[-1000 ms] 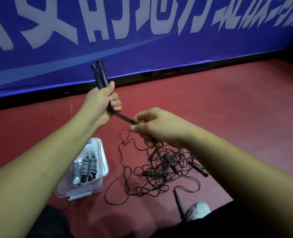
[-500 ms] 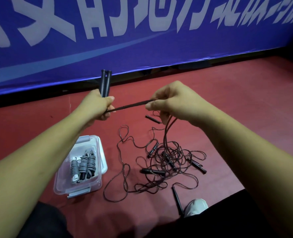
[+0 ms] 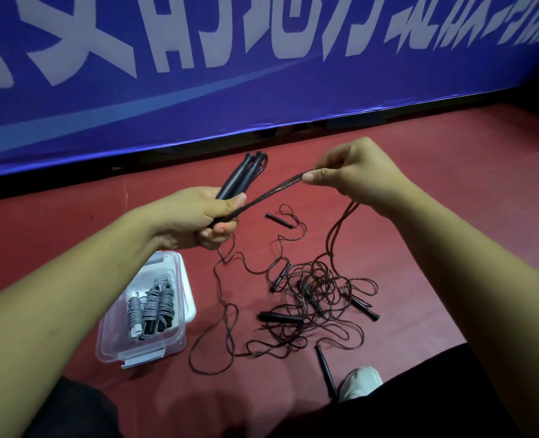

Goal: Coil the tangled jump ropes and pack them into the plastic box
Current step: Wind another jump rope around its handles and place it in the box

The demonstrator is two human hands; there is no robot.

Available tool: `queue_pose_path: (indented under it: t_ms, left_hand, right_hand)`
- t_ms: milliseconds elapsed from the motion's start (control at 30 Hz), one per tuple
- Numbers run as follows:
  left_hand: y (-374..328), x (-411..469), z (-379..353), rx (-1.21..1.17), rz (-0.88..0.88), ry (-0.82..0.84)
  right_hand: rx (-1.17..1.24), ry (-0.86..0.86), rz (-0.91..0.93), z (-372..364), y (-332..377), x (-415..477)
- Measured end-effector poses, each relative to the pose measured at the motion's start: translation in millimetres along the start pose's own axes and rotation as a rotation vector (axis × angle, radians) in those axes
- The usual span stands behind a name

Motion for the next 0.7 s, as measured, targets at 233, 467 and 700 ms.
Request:
queue_pose_path:
  t_ms: [233,467,700]
  left_hand:
    - [3,-1,-7,0.277,-0.029,0.048]
    - [28,2,-14,0.714,0.127,0.161]
    - [8,-12,-44,0.868,-0.049,0.355]
  right_hand:
    - [-0.078,0.013,0.010,-1,-2,3]
    - [-0.195,0.018,0.112,-8,6,6]
    - [-0.133,0.022,0.096,-16,-2,15]
Point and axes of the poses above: each hand's wrist, its own x-axis towards the middle knuckle, its own z-axis out of the back of the hand, y = z × x, the point moved 7 cm from there along x, towards the middle knuckle, and after that the axes turned 9 degrees about -z, right-handed, at the moved point
